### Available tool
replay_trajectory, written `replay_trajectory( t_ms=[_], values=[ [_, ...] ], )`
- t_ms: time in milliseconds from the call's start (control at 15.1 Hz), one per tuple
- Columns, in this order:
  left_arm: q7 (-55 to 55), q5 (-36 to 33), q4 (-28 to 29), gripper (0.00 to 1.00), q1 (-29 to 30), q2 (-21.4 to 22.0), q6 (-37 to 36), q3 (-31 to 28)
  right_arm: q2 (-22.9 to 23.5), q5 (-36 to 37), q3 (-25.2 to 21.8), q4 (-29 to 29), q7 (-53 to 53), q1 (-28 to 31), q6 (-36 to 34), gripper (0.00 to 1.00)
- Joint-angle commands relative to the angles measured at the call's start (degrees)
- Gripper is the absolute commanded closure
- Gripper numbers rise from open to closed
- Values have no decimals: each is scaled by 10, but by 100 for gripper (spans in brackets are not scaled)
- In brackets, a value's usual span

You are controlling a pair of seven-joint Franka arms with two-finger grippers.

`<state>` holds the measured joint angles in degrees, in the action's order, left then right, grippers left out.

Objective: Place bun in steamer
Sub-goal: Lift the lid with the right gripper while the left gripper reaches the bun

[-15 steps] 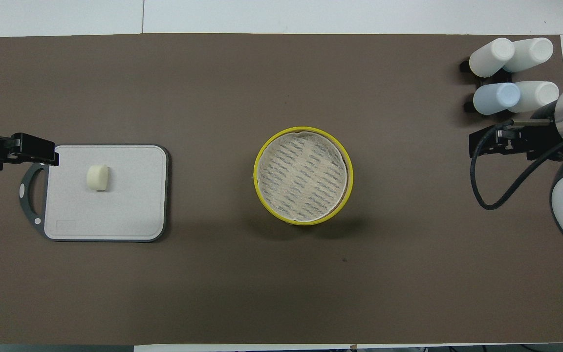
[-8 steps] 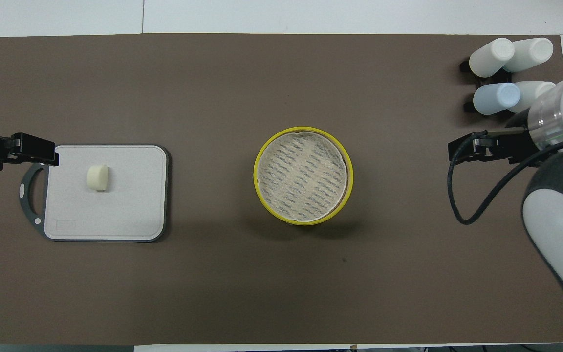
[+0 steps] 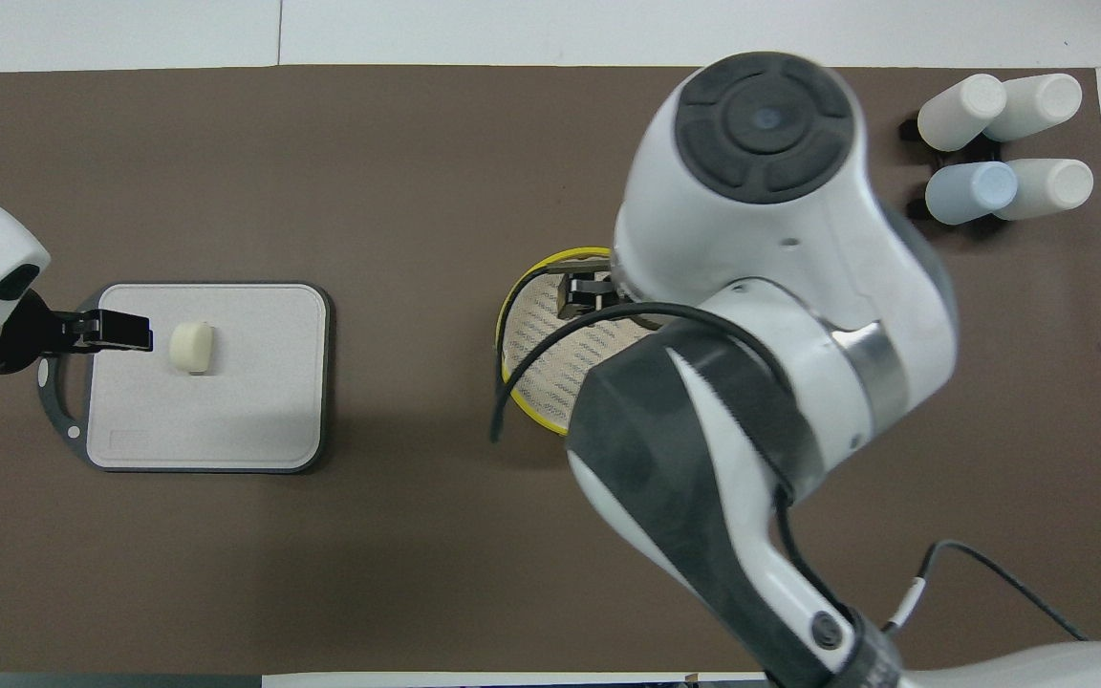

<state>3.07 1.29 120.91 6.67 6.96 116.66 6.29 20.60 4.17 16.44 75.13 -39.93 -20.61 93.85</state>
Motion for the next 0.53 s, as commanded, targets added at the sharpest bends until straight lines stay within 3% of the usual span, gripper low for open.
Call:
replay_trajectory(
  t_ms=[0,199,464],
  values=[
    [49,0,88,0,15,-6,119,4,62,19,-2,-42,-65,-50,54,0],
    [53,0,142,0,22,-40,233,4,85,62,-2,22,-103,-90,155,0],
    [49,1,144,0,18,-86,305,4,59,64,1,120,-61,-69,223,0]
  ],
)
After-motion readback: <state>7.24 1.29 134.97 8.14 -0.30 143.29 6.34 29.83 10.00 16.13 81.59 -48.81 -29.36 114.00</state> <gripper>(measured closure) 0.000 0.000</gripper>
